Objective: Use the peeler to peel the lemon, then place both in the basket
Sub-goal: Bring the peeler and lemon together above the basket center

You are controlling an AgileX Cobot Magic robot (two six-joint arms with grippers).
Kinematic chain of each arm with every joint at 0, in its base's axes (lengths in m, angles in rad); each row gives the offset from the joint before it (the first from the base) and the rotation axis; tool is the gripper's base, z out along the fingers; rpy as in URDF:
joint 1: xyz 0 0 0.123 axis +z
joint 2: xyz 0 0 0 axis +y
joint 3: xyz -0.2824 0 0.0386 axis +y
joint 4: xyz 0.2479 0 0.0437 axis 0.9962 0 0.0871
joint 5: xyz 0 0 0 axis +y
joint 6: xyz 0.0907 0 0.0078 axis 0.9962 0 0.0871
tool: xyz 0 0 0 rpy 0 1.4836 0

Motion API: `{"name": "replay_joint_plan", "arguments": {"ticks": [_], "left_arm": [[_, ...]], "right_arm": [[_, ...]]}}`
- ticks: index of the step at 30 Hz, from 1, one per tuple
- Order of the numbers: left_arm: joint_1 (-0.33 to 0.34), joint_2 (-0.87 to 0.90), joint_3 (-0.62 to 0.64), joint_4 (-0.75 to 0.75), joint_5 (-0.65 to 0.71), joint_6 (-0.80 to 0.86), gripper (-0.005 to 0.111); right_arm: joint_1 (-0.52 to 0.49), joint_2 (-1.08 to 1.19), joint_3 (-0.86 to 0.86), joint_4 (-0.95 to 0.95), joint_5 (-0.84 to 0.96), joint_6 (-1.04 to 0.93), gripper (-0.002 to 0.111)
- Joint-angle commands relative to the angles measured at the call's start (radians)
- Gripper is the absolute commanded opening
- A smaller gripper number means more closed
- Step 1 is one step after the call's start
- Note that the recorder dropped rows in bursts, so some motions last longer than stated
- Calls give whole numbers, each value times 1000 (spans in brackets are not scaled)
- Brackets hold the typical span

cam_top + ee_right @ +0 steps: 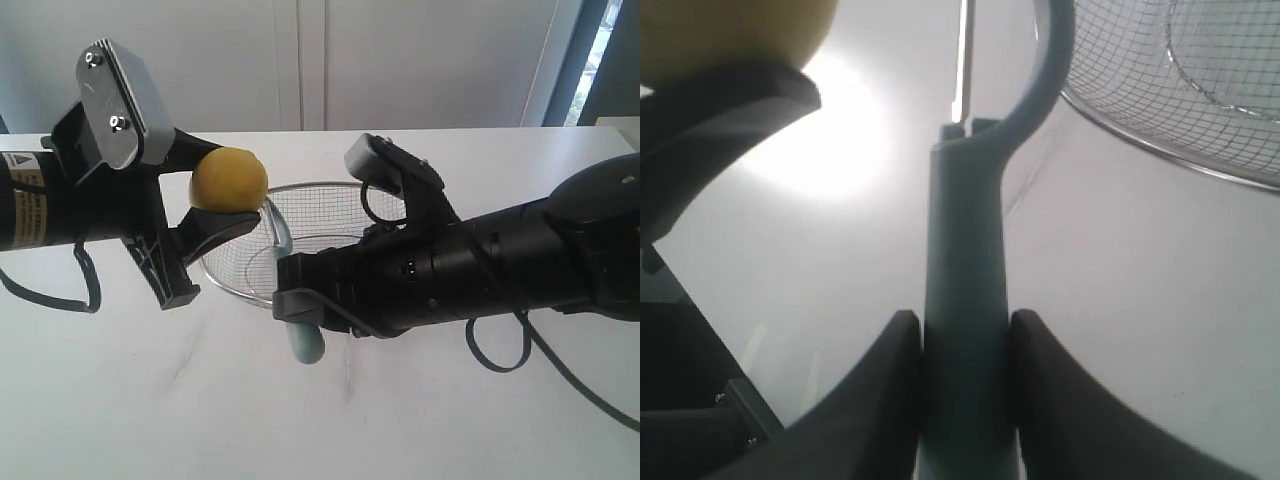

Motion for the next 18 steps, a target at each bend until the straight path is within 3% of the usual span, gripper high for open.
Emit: {"name": "replay_joint_plan", "arguments": {"ticks": [1, 18], "left_arm": [[2, -12, -1, -7, -15, -33, 0], [2, -12, -1, -7, -13, -33, 0]], "right_arm": [[4, 0, 3, 25, -7, -21, 0], [4, -29, 3, 36, -6, -25, 0]]}}
